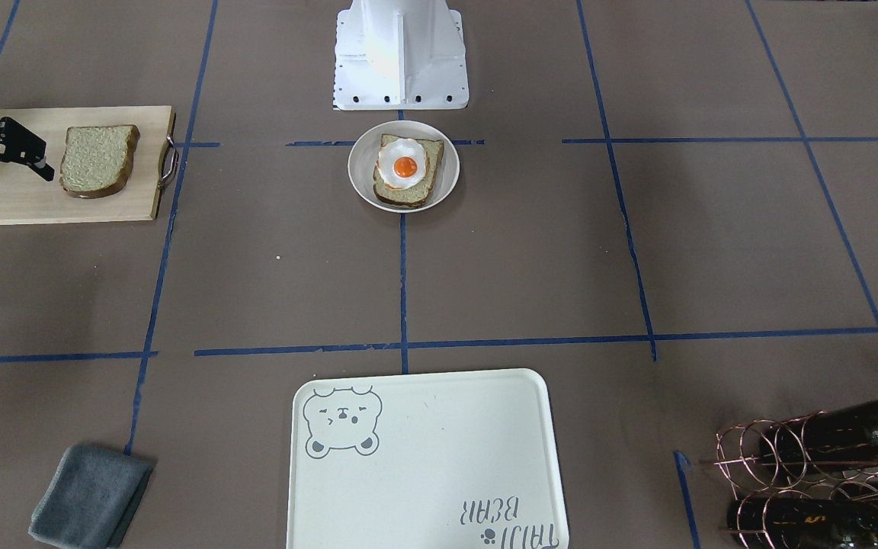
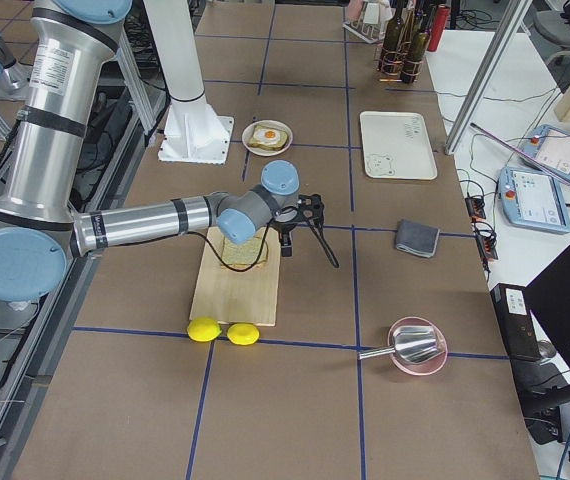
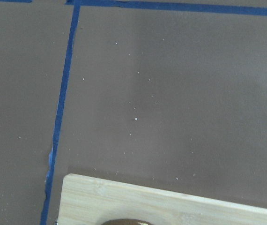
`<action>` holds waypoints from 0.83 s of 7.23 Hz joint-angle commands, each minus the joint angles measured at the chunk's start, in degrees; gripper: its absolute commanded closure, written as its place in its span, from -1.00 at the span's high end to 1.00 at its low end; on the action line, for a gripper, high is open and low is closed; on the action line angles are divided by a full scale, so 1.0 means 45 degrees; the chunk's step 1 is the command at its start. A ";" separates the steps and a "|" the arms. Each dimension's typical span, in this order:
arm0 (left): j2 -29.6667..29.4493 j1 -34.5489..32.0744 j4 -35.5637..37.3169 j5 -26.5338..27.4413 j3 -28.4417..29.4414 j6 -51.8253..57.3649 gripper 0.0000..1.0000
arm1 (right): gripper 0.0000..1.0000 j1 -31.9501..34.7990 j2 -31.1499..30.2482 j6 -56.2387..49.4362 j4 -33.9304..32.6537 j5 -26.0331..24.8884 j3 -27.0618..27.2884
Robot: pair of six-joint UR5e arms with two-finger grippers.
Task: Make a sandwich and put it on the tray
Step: 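Lower the right gripper onto the bread slice on the cutting board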
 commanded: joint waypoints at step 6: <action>-0.0018 0.0010 -0.0049 -0.0014 -0.0055 -0.0007 1.00 | 0.80 -0.3514 -0.1281 0.5058 0.5147 -0.1844 -0.1764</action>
